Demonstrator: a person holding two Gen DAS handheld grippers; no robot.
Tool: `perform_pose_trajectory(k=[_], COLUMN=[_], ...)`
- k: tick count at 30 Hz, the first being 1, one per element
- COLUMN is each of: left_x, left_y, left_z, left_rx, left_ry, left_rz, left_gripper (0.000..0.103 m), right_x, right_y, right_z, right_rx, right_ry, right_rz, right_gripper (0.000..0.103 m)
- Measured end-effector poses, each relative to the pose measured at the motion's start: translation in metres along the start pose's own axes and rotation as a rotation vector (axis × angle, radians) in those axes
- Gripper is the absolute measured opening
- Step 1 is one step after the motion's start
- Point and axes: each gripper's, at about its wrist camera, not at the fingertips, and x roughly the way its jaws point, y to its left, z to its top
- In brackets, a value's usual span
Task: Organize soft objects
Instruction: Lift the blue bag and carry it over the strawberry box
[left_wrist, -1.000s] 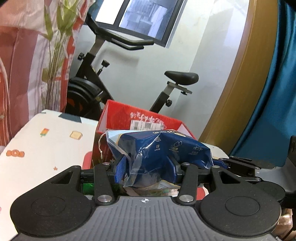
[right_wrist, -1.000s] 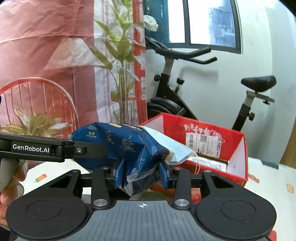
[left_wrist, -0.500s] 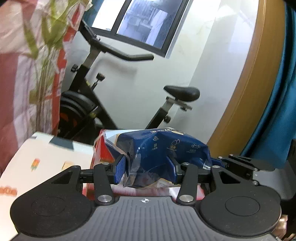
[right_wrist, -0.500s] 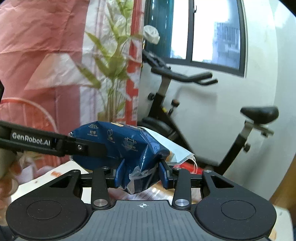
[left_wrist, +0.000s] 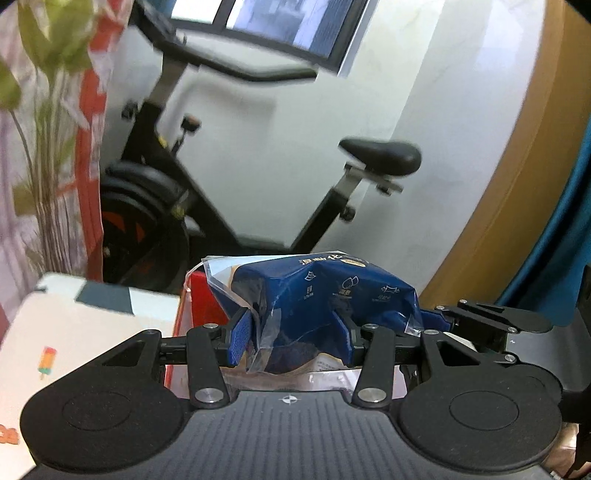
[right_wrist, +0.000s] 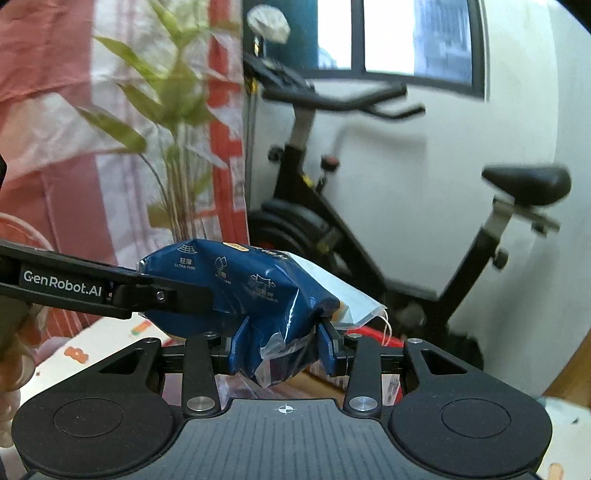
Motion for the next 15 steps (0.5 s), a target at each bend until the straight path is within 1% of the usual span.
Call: perform_pose_trajectory(k=[3,7,10,15], left_x=[0.030,0.062,0.079,0.101], left_y=[0.011,0.021,0.027,0.032], left_z=[-0.002,-0.007,-0.009,-0.010], left_rx=[-0.019,-0.018,-0.012,-0.010], left_ry=[0.076,0.161,0.207,0.252], left_rz=[0.000,0.011,0.017,0.016], left_gripper=[0.050,0.050,0.050,0.050], right_x=[0.027,0.054,0.070,0.091], right_y=[-0.011,-0.022,-0.031,-0.043], right_z=[-0.009,-0.020,-0.026,-0.032], right_rx=[0.035,0.075,0.122,0.194], right_ry=[0.061,0.127,0.174,0.233], right_rz=[0.009,0.017,0.022,0.018], right_gripper=[0.036,0.036,0.036,0.036])
